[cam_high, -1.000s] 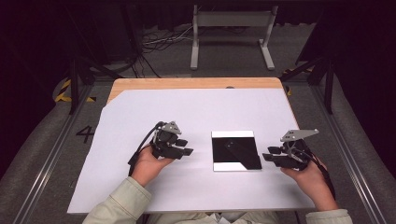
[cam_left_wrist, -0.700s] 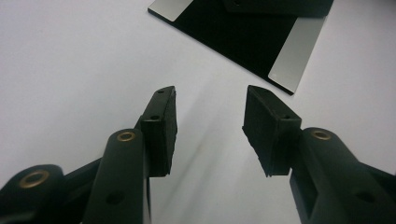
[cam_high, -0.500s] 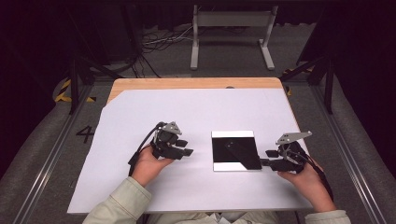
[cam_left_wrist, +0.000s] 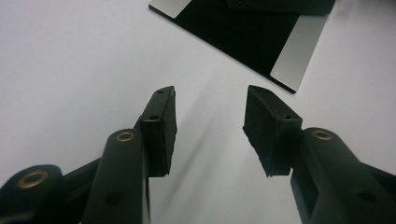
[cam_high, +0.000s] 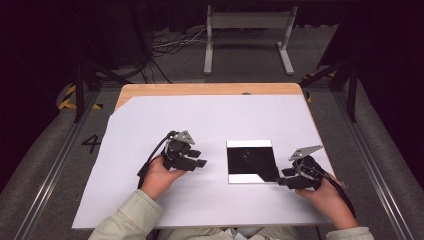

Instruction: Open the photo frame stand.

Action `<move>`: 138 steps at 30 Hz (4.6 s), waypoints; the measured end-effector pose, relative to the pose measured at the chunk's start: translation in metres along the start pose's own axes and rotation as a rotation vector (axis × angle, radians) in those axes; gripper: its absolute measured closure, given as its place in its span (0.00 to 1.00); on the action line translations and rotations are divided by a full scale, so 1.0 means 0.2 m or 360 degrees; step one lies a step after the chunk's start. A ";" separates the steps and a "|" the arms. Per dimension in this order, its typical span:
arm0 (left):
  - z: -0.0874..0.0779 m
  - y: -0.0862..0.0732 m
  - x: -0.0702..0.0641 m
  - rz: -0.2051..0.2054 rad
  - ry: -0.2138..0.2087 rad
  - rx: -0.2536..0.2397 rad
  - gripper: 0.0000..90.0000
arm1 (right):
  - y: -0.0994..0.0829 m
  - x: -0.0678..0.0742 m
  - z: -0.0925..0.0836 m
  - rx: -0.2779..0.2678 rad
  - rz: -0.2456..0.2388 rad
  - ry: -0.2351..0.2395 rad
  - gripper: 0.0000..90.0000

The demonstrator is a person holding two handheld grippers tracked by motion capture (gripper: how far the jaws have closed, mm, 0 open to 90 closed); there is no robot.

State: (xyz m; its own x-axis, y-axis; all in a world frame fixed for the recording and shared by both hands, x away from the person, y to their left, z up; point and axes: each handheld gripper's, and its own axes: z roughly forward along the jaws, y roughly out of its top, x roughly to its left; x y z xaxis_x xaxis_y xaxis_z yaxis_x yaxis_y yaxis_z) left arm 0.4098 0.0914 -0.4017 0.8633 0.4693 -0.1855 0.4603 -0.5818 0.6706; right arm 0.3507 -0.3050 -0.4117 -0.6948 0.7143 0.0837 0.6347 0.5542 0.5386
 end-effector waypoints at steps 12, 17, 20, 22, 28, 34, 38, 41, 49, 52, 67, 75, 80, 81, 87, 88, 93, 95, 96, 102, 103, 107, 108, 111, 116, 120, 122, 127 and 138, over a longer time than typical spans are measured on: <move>0.01 0.00 0.00 -0.0002 0.0001 0.0002 0.60 | 0.00 0.00 0.03 0.0070 -0.0027 -0.0001 0.61; 0.01 0.00 0.00 0.0003 0.0001 0.0007 0.60 | 0.00 0.01 0.04 0.0077 -0.0044 -0.0006 0.62; 0.01 0.00 0.00 -0.0004 0.0000 0.0004 0.60 | 0.00 0.02 0.04 0.0080 -0.0056 0.0003 0.62; 0.01 0.00 0.00 0.0003 0.0001 0.0007 0.60 | 0.01 0.03 0.04 0.0084 -0.0065 0.0002 0.62; 0.01 0.00 0.00 -0.0003 -0.0001 0.0006 0.60 | 0.01 0.03 0.05 0.0090 -0.0094 -0.0009 0.62; 0.01 0.00 0.00 -0.0010 -0.0003 0.0013 0.60 | 0.00 0.05 0.05 0.0111 -0.0225 -0.0027 0.61; 0.01 0.00 0.00 -0.0005 -0.0003 0.0013 0.60 | 0.01 0.06 0.05 0.0131 -0.0256 -0.0059 0.64; 0.01 0.00 0.00 -0.0003 -0.0003 0.0011 0.59 | 0.01 0.06 0.05 0.0133 -0.0255 -0.0068 0.69; 0.01 -0.01 0.00 -0.0012 -0.0003 0.0005 0.59 | 0.01 0.06 0.04 0.0159 -0.0264 -0.0087 0.78; 0.01 -0.01 0.00 -0.0017 -0.0003 0.0007 0.59 | 0.01 0.06 0.04 0.0164 -0.0266 -0.0088 0.81; 0.01 -0.01 0.00 -0.0014 -0.0006 0.0013 0.59 | 0.02 0.06 0.00 0.0138 -0.0271 -0.0069 0.85; 0.02 -0.01 0.00 -0.0014 -0.0007 0.0015 0.58 | 0.02 0.05 -0.03 0.0077 -0.0247 -0.0047 0.86; 0.02 -0.01 0.00 -0.0011 -0.0005 0.0022 0.58 | 0.03 0.06 -0.06 0.0039 -0.0244 -0.0047 0.88; 0.02 -0.01 0.00 -0.0012 -0.0006 0.0020 0.58 | 0.03 0.06 -0.07 0.0017 -0.0245 -0.0045 0.91; 0.02 -0.01 0.00 -0.0015 -0.0005 0.0019 0.58 | 0.04 0.07 -0.09 -0.0036 -0.0256 -0.0064 0.97; 0.02 -0.01 0.00 -0.0013 -0.0006 0.0016 0.58 | 0.04 0.07 -0.09 -0.0053 -0.0257 -0.0065 0.98; 0.03 -0.01 -0.01 -0.0008 0.0001 0.0019 0.58 | 0.05 0.07 -0.11 -0.0085 -0.0244 -0.0060 0.99; 0.03 -0.01 -0.01 -0.0006 0.0006 0.0015 0.58 | 0.05 0.07 -0.11 -0.0111 -0.0240 -0.0050 1.00; 0.04 -0.01 -0.02 -0.0009 0.0003 -0.0001 0.59 | 0.05 0.07 -0.12 -0.0128 -0.0232 -0.0047 1.00; 0.07 -0.01 -0.05 -0.0012 -0.0046 -0.0062 0.66 | 0.07 0.07 -0.13 -0.0184 -0.0218 -0.0030 1.00; 0.08 -0.01 -0.06 -0.0015 -0.0055 -0.0081 0.68 | 0.07 0.07 -0.13 -0.0193 -0.0212 -0.0026 1.00; 0.11 -0.01 -0.07 -0.0054 -0.0105 -0.0125 0.79 | 0.08 0.07 -0.14 -0.0250 -0.0200 -0.0017 1.00; 0.12 0.00 -0.07 -0.0055 -0.0131 -0.0125 0.79 | 0.08 0.07 -0.14 -0.0250 -0.0200 -0.0017 1.00; 0.18 0.01 -0.09 -0.0050 -0.0213 -0.0089 0.91 | 0.09 0.08 -0.14 -0.0279 -0.0214 -0.0053 1.00; 0.23 0.03 -0.12 -0.0019 -0.0201 -0.0079 0.98 | 0.10 0.09 -0.14 -0.0300 -0.0211 -0.0057 1.00; 0.27 0.04 -0.13 -0.0011 -0.0193 -0.0078 1.00 | 0.11 0.09 -0.14 -0.0315 -0.0208 -0.0062 1.00; 0.28 0.04 -0.14 -0.0010 -0.0192 -0.0082 1.00 | 0.11 0.09 -0.14 -0.0320 -0.0207 -0.0063 1.00; 0.34 0.07 -0.18 0.0037 -0.0190 -0.0075 1.00 | 0.12 0.09 -0.14 -0.0337 -0.0198 -0.0064 1.00; 0.41 0.08 -0.21 0.0080 -0.0174 0.0001 1.00 | 0.13 0.09 -0.14 -0.0368 -0.0174 -0.0066 1.00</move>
State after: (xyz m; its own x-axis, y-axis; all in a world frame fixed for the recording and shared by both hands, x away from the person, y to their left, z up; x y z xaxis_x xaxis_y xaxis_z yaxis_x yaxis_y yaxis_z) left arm 0.3970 0.0084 -0.4417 0.9027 0.3645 -0.2287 0.4159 -0.6031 0.6807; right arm 0.3442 -0.2899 -0.3729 -0.7376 0.6750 -0.0174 0.4590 0.5202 0.7202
